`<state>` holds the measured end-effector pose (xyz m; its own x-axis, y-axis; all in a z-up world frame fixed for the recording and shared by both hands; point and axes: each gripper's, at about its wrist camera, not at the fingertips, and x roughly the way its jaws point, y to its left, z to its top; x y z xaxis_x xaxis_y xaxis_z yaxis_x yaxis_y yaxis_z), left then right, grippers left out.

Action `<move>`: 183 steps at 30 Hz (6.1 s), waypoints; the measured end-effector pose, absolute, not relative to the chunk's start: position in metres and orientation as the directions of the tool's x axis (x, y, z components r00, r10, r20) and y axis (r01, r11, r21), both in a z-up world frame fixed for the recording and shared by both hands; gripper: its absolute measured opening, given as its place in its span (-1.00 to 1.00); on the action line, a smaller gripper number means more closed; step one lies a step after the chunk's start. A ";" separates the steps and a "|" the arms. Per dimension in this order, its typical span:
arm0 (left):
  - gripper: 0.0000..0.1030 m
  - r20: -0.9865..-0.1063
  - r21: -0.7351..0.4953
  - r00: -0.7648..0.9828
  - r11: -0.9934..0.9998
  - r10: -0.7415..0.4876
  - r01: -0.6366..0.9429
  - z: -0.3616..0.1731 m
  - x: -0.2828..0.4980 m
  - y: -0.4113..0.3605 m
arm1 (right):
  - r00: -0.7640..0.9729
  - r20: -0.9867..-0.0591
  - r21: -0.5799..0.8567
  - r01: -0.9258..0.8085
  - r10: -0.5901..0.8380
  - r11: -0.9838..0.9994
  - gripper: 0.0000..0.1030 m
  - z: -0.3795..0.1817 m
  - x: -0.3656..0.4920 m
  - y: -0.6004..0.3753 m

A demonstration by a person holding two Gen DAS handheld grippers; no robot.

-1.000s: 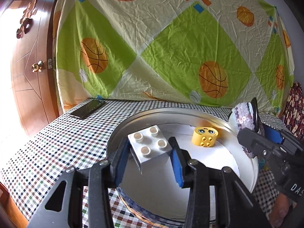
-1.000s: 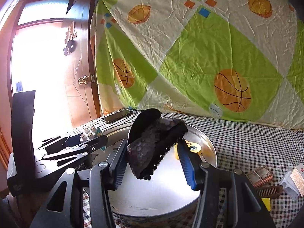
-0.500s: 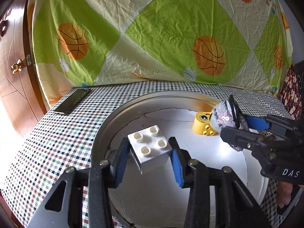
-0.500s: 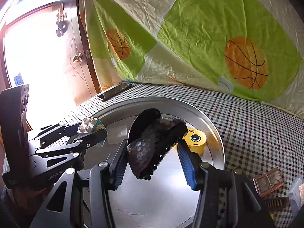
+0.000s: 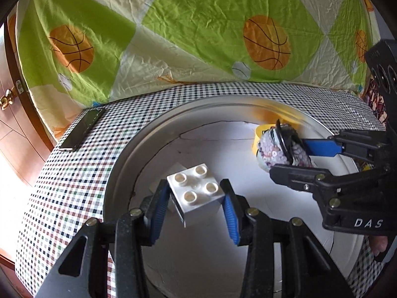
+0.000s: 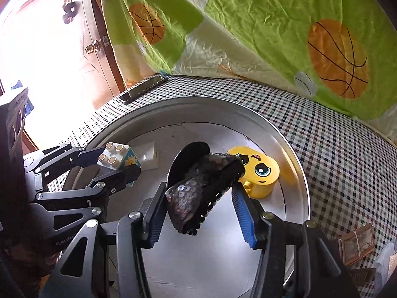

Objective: Organize rigid objects
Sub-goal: 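Open both grippers to release the white brick and dark pouch, then grasp the small yellow cube with the right gripper while the left moves toward the blue bear block, then grasp the blue bear-print block with the left gripper while the right holds the yellow cube, then lift the bear block and yellow cube and carry them over the tin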

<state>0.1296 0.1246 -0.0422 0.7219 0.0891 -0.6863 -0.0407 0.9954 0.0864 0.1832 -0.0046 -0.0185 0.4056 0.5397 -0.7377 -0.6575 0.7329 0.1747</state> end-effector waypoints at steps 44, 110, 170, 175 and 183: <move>0.99 -0.470 0.070 0.883 0.997 0.005 0.031 -0.024 0.078 -0.032 | 0.607 -0.740 0.091 -0.335 0.289 0.938 0.20 -0.042 0.146 -0.205; -0.41 -0.626 0.040 0.775 0.988 -0.089 0.146 -0.052 0.128 -0.101 | 0.766 -0.573 0.143 -0.255 0.290 0.956 -0.39 -0.023 0.125 -0.251; -0.41 -0.303 -0.002 0.953 1.000 -0.004 0.003 -0.020 0.070 -0.079 | 0.927 -0.292 0.102 -0.215 0.236 0.971 -0.39 0.005 0.074 -0.258; -0.41 -0.277 -0.006 0.961 1.000 0.006 -0.008 -0.018 0.065 -0.077 | 0.937 -0.263 0.087 -0.214 0.230 0.973 -0.39 0.007 0.068 -0.257; -0.41 -0.242 -0.005 0.970 1.000 0.022 -0.024 -0.016 0.058 -0.076 | 0.948 -0.221 0.075 -0.216 0.228 0.973 -0.39 0.010 0.060 -0.257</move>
<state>0.0580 -0.0756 -0.0156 0.9701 0.0220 -0.2416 -0.0240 0.9997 -0.0054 0.0600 -0.2568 0.0103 0.9483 0.2277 -0.2213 -0.2162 0.9734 0.0754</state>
